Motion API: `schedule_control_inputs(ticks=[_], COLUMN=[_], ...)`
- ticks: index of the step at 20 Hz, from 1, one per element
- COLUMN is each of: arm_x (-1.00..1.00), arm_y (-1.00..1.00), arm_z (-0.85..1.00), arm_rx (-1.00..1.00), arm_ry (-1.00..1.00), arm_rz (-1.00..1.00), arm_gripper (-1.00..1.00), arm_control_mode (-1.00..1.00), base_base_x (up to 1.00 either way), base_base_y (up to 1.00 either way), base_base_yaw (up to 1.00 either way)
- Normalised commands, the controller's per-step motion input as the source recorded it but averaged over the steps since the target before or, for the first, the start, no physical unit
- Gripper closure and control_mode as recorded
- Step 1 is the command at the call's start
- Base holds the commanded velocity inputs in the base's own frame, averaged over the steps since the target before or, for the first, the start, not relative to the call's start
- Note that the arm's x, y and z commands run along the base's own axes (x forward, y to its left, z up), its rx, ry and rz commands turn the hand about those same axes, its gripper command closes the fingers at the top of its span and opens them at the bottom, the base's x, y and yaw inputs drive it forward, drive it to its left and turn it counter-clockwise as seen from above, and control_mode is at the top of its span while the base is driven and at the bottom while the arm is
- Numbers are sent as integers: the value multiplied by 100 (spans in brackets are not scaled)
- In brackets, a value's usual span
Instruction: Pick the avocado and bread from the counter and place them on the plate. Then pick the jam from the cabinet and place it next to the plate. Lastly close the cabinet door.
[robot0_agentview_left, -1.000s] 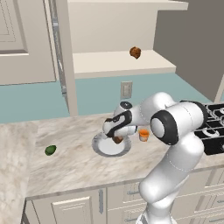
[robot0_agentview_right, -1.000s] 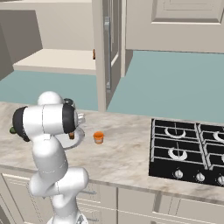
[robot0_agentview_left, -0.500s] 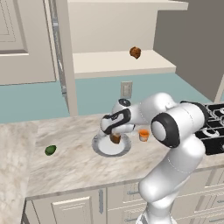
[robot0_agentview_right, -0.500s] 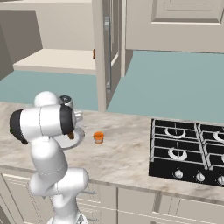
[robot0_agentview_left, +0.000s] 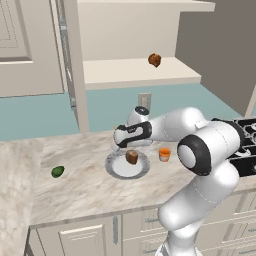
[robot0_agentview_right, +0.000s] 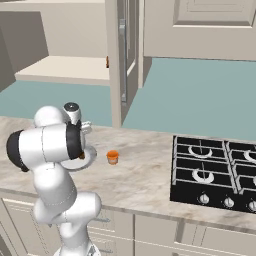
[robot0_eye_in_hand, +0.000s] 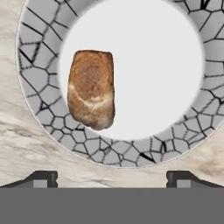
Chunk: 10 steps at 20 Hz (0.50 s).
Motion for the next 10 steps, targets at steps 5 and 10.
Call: schedule_control_inputs(ticks=[5, 10], arm_x=[-40, -40], arm_y=[0, 8], arm_z=[0, 0], arm_rx=[1, 1], arm_ry=[-1, -1], arm_rz=[5, 6], arm_gripper=[-100, -100], arm_control_mode=[-100, -100], base_base_x=[0, 0], base_base_y=[0, 0], base_base_yaw=[0, 0])
